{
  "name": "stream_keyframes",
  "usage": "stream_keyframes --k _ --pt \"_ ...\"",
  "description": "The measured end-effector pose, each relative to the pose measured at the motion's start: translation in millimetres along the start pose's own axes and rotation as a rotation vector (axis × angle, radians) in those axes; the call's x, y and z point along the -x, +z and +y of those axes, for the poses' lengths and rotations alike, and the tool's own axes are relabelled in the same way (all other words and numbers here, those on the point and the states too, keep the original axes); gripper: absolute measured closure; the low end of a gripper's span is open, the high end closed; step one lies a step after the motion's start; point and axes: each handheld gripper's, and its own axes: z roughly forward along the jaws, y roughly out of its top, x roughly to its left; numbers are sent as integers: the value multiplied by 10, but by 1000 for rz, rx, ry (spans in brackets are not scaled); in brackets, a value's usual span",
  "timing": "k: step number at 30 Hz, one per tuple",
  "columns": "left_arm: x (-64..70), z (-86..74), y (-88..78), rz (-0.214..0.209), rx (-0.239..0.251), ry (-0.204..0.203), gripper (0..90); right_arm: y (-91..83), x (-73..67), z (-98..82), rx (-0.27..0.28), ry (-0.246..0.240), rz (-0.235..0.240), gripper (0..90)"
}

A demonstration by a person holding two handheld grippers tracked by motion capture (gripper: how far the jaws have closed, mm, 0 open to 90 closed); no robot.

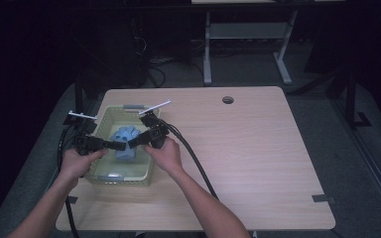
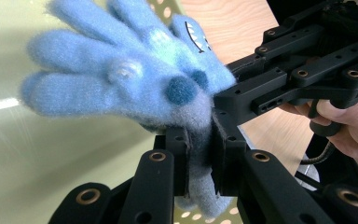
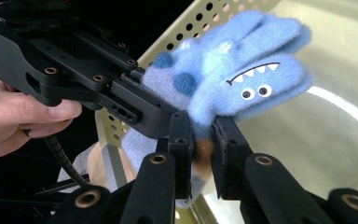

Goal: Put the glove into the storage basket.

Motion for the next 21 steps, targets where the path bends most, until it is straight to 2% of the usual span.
stream_keyframes --k 9,13,17,21 --pt "-63 -32 58 30 -31 -6 792 101 78 -45 -22 19 4 781" --pt "-85 -39 74 36 -36 -12 792 123 84 -48 -30 23 -10 776" --pt "-107 -44 88 75 -55 -16 794 128 100 -51 -36 20 -21 776" --pt "-101 -41 117 93 -69 -15 795 121 122 -52 -41 34 -20 775"
